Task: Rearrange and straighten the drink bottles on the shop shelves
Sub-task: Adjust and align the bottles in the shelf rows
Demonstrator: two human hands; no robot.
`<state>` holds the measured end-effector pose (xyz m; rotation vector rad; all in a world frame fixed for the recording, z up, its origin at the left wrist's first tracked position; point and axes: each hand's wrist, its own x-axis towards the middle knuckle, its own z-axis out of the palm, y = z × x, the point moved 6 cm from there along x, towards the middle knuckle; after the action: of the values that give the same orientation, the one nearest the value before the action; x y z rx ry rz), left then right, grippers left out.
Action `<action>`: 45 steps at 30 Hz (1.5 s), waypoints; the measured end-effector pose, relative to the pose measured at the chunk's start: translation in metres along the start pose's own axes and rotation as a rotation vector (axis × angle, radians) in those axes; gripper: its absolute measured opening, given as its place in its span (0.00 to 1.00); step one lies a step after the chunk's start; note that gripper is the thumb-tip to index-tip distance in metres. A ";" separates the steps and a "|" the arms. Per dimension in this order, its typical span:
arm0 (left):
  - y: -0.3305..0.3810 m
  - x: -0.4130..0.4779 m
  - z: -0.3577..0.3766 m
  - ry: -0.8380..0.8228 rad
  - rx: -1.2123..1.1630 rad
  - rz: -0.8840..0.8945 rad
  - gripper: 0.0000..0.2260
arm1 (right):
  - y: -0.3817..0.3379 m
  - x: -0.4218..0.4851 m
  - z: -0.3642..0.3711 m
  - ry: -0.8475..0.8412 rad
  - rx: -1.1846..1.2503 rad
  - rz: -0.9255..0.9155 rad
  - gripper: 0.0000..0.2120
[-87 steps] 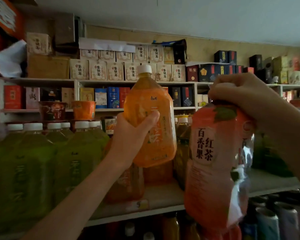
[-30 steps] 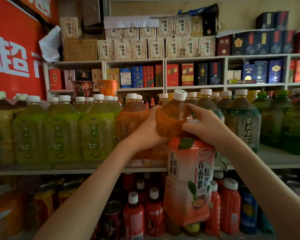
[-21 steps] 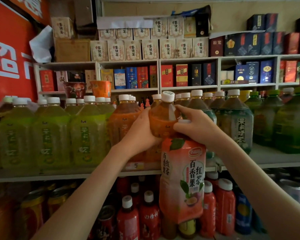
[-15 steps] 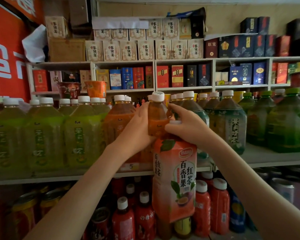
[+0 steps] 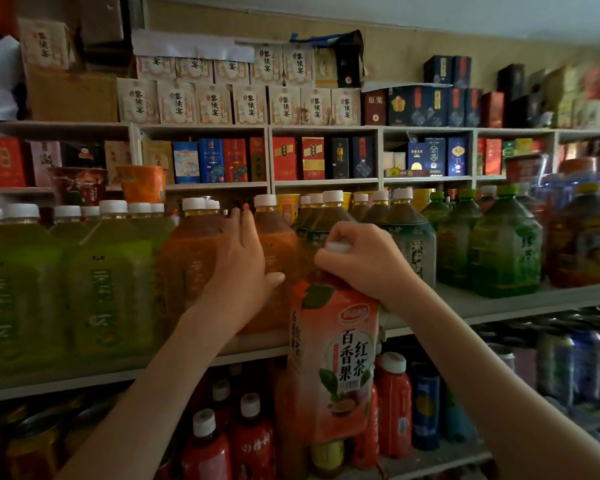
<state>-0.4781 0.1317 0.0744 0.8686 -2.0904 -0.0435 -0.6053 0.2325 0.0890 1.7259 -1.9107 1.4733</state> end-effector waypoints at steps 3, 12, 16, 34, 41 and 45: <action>0.035 -0.022 -0.018 0.299 -0.092 0.227 0.31 | 0.007 -0.007 -0.025 0.077 -0.034 0.018 0.07; 0.147 -0.047 0.059 -0.418 -0.871 0.171 0.33 | 0.043 -0.025 -0.112 0.126 -0.004 0.042 0.09; 0.194 -0.045 0.097 -0.433 -0.779 0.144 0.31 | 0.090 -0.030 -0.153 0.121 0.008 0.059 0.08; 0.325 0.061 0.269 -0.096 -0.600 -0.200 0.48 | 0.280 0.000 -0.376 0.247 -0.025 0.040 0.06; 0.313 0.087 0.284 -0.116 -0.568 -0.285 0.53 | 0.290 0.043 -0.387 0.272 -0.059 0.036 0.08; 0.306 0.090 0.282 -0.186 -0.661 -0.308 0.57 | 0.291 0.067 -0.377 0.186 -0.078 0.076 0.11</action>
<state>-0.8911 0.2347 0.0564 0.7733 -1.8929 -0.9525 -1.0417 0.4193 0.1663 1.4437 -1.9276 1.5057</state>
